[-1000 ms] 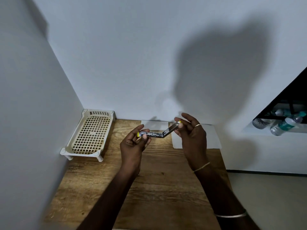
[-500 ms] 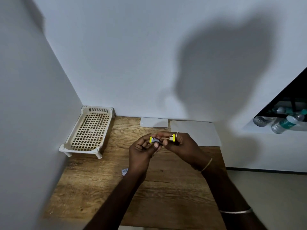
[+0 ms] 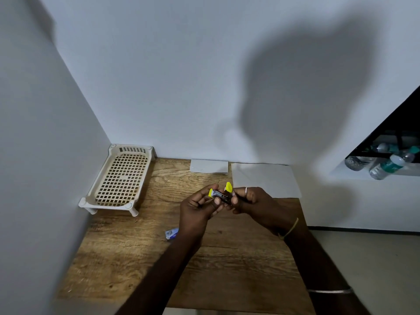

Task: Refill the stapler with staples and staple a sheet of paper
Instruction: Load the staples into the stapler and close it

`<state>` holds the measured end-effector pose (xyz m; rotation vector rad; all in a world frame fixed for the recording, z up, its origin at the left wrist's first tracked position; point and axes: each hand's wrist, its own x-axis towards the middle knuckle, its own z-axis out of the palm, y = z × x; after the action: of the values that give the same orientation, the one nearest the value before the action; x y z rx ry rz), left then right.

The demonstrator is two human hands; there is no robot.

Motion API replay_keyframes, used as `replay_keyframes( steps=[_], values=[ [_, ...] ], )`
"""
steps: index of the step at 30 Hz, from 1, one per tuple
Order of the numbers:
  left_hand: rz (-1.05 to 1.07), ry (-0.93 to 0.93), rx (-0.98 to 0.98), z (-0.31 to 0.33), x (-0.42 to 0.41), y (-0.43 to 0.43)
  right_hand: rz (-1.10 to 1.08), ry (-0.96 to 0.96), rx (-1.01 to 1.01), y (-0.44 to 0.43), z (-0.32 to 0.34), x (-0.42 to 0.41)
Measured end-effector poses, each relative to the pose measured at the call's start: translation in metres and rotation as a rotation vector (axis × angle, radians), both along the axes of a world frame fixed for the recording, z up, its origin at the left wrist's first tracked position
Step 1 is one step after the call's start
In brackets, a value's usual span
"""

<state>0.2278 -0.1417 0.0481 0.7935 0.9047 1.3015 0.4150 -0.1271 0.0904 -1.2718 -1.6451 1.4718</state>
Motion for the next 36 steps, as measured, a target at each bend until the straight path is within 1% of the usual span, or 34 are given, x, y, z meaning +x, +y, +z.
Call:
replay_keyframes(
  steps=[5, 8, 10, 13, 16, 20, 22, 24, 27, 31, 33, 36],
  values=[
    [-0.101, 0.106, 0.068, 0.001, -0.010, 0.000, -0.049, -0.102, 0.097, 0.002, -0.009, 0.000],
    [-0.152, 0.172, 0.088, 0.005, -0.012, -0.001, -0.074, -0.113, 0.113, 0.001, -0.010, -0.001],
    [-0.129, 0.228, 0.088, 0.008, -0.010, -0.002, -0.131, -0.134, 0.125, 0.000, -0.012, -0.003],
    [-0.088, 0.328, 0.111, 0.009, -0.009, -0.002, -0.221, -0.222, 0.164, -0.001, -0.013, -0.009],
    [-0.101, 0.347, 0.157, 0.010, -0.008, -0.002, -0.290, -0.251, 0.200, -0.002, -0.015, -0.014],
    [-0.103, 0.373, 0.233, 0.008, -0.007, -0.001, -0.326, -0.309, 0.257, -0.005, -0.021, -0.017],
    [-0.122, 0.383, 0.233, 0.003, -0.008, 0.000, -0.333, -0.345, 0.283, -0.005, -0.026, -0.018],
    [-0.149, 0.435, 0.224, -0.002, -0.011, 0.001, -0.313, -0.413, 0.353, -0.006, -0.033, -0.018],
    [-0.161, 0.660, 0.249, -0.014, -0.019, 0.004, -0.271, -0.516, 0.380, -0.009, -0.047, -0.019],
    [-0.226, 1.129, 0.426, -0.041, -0.029, 0.007, -0.227, -0.681, 0.327, -0.016, -0.073, -0.024],
    [-0.296, 1.288, 0.417, -0.057, -0.031, 0.006, -0.196, -0.732, 0.296, -0.020, -0.087, -0.027],
    [-0.392, 1.465, 0.329, -0.084, -0.031, 0.001, -0.161, -0.747, 0.219, -0.026, -0.109, -0.030]
  ],
)
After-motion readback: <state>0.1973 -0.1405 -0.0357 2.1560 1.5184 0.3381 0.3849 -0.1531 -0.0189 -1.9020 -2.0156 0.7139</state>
